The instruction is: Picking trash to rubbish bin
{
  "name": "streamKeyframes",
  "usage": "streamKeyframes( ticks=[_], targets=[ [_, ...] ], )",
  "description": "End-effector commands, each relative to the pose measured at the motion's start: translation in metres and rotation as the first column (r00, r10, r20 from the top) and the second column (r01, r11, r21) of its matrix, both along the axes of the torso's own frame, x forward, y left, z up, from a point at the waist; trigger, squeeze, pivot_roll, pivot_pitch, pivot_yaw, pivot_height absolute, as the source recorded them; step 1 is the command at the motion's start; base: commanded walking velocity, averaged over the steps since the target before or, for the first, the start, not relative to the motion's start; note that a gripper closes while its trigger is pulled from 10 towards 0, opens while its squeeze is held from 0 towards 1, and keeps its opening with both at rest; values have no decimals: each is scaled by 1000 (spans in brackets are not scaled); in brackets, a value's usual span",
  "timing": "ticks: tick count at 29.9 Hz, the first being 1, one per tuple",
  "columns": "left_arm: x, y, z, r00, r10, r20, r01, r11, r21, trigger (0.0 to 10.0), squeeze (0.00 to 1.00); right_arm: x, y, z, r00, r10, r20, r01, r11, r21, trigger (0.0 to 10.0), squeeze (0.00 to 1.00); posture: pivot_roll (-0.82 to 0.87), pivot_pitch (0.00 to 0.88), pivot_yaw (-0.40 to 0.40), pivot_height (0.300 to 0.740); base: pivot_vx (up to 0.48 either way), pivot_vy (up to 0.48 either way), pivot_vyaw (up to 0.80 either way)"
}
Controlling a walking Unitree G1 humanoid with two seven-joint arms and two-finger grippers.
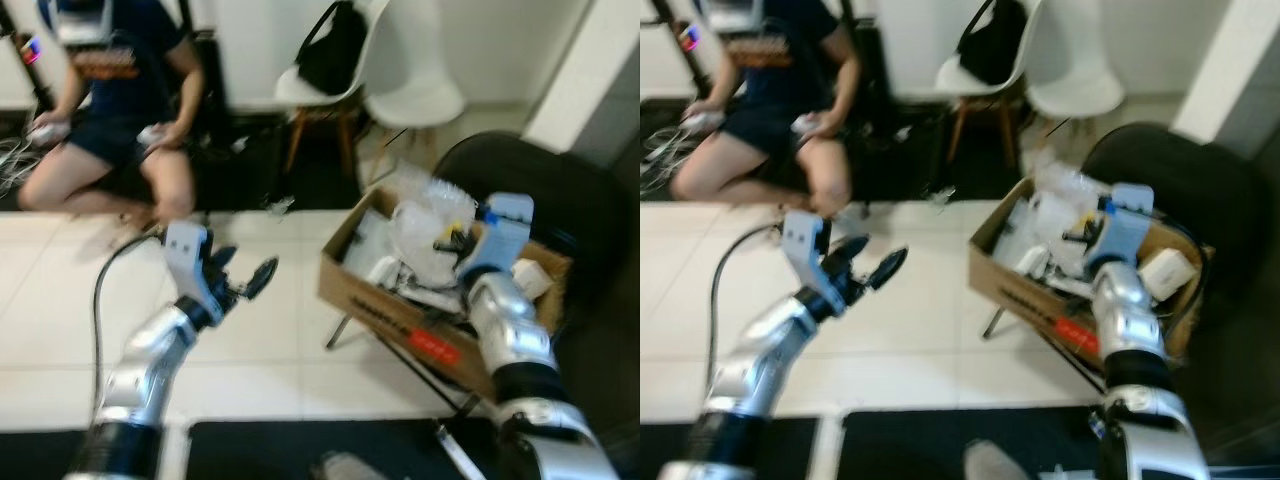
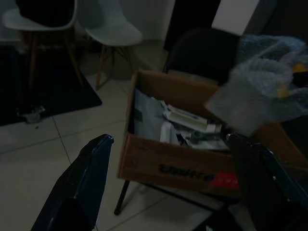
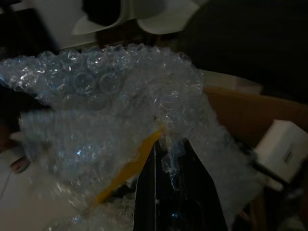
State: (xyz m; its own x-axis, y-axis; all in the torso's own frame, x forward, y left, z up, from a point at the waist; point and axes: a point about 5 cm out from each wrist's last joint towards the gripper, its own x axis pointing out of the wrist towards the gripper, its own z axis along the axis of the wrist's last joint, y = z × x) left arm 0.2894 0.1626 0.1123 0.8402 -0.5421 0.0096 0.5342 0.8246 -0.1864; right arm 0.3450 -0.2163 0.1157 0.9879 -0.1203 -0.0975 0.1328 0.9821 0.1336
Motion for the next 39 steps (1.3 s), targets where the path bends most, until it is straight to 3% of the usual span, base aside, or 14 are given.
streamKeyframes(
  ticks=[1, 7, 24, 29, 39],
  targets=[
    [-1, 2, -4, 1000, 3, -20, -2, 1000, 15, 10000, 0, 4, 5, 9, 999, 2, 34, 0, 999, -42, 10000, 0, -105, 0, 32, 740, 0, 0, -769],
    [0, 1, -4, 1000, 4, -19, -3, 1000, 14, 10000, 0, 10, 15, 19, 999, 27, 44, -19, 986, -165, 10000, 0, -99, 0, 27, 740, 0, 0, -769],
    [1, 1, -2, 1000, 28, 5, -28, 999, 22, 10000, 0, 13, 41, 19, 990, 131, 54, -117, 973, -198, 10000, 0, -93, 0, 20, 740, 0, 0, -769],
    [1, 2, -2, 999, 34, 8, -34, 999, 42, 10000, 0, 9, 52, 14, 977, 210, 49, -194, 956, -219, 10000, 0, -92, 0, 23, 740, 0, 0, 0],
    [1, 2, -2, 999, 28, 21, -29, 998, 48, 10000, 0, 8, 57, 11, 971, 235, 47, -220, 954, -204, 10000, 0, -90, 0, 26, 740, 259, 0, 0]
  ],
)
